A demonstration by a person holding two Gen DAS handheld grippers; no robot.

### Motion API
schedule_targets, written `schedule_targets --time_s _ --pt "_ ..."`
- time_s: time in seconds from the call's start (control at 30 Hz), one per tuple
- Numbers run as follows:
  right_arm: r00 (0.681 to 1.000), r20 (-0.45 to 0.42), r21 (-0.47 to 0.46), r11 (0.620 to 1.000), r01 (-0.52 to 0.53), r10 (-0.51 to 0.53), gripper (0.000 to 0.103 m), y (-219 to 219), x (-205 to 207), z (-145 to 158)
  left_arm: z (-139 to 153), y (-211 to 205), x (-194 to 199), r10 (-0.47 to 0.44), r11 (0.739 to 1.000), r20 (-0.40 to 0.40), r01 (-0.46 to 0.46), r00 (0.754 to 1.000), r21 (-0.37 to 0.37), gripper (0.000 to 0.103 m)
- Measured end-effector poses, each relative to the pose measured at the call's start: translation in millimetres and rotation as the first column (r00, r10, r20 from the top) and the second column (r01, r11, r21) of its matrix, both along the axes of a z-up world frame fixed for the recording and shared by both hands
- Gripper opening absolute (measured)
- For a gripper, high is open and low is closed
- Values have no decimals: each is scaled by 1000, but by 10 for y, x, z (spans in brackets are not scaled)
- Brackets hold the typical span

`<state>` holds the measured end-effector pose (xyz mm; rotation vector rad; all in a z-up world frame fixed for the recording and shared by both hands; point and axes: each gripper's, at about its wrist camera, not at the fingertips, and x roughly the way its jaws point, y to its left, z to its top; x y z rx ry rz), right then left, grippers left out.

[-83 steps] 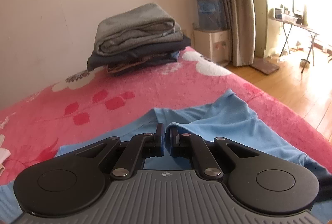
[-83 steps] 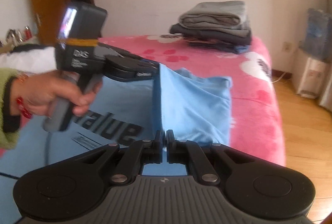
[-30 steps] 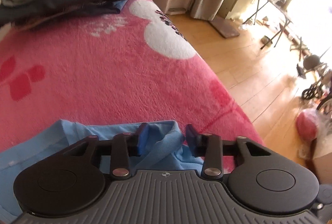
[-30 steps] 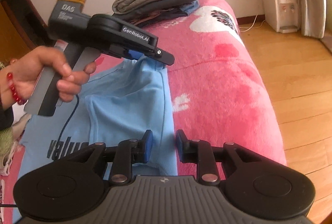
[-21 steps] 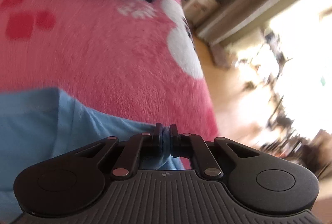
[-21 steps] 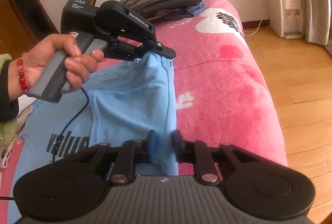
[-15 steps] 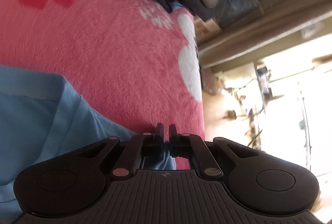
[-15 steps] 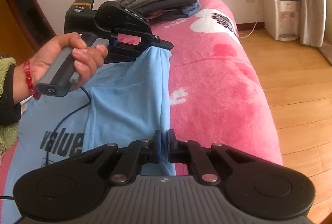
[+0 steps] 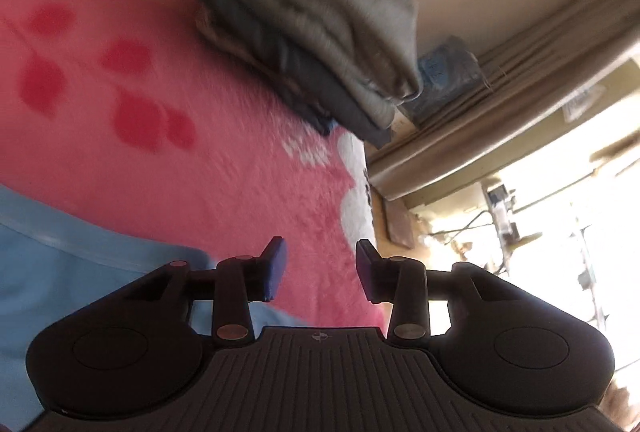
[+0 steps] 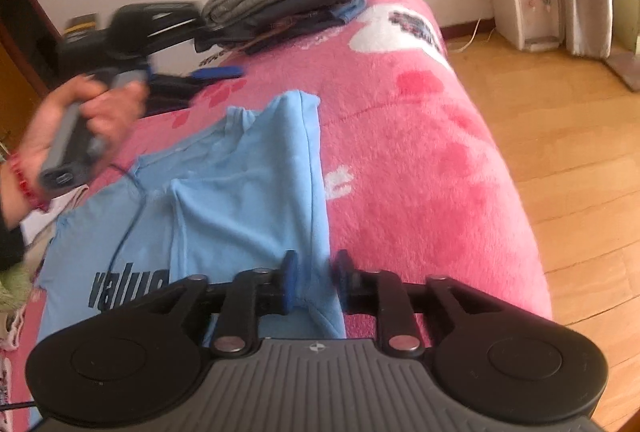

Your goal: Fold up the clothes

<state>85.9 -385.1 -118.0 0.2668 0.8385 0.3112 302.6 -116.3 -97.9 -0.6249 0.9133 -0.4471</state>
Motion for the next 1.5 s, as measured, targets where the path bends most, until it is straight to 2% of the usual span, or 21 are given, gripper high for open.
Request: schedule_targets --time_s 0.17,0.23,0.3,0.37,0.5,0.53,0.57,0.7,0.83,0.87,0.9,0.93,1.07,1.17,1.3,1.5 --pt "997 58 -58 997 -52 56 28 139 -120 172 131 245 -371 -79 982 41 70 996 176 40" --pt "982 101 -114 983 -145 157 28 320 -209 241 183 342 -519 -112 965 53 96 992 246 40" --pt "948 156 -219 945 -242 279 27 552 -329 280 184 410 -651 -142 946 61 117 988 303 40" --pt "904 191 -335 891 -307 384 27 774 -448 275 102 430 -756 -165 930 62 134 984 341 40" --pt "821 206 -512 773 -374 533 25 1094 -629 199 -16 387 -880 -216 896 65 172 974 409 40" --pt "804 202 -549 745 -380 559 25 1147 -663 176 -36 361 -900 -228 886 66 179 972 428 40" --pt "800 197 -561 734 -382 567 25 1163 -666 157 -55 335 -920 -238 875 65 185 969 446 40" --pt "794 173 -589 707 -391 583 25 1198 -652 83 -113 313 -974 -246 868 40 202 968 454 40" --pt "788 149 -616 679 -400 598 25 1233 -638 9 -158 338 -950 -234 894 12 210 972 395 40" --pt "786 142 -622 672 -402 602 19 1241 -635 -10 -166 352 -946 -227 904 -1 211 974 373 40" --pt "784 136 -629 665 -404 605 6 1250 -631 -28 -175 367 -943 -219 913 -17 211 976 350 40" --pt "783 130 -635 657 -406 609 3 1259 -628 -47 -191 387 -930 -213 922 -37 214 976 322 40" --pt "808 168 -564 727 -392 565 2 1101 -669 86 -294 501 -849 -176 966 -142 198 974 164 47" --pt "817 150 -533 742 -408 557 2 1016 -717 129 -354 574 -796 -128 985 -186 146 974 90 48" --pt "824 136 -523 746 -411 550 2 977 -767 98 -377 540 -755 -107 986 -185 127 977 104 48" --pt "840 153 -472 785 -401 521 2 970 -758 120 -328 336 -799 -164 950 -116 188 980 249 46"
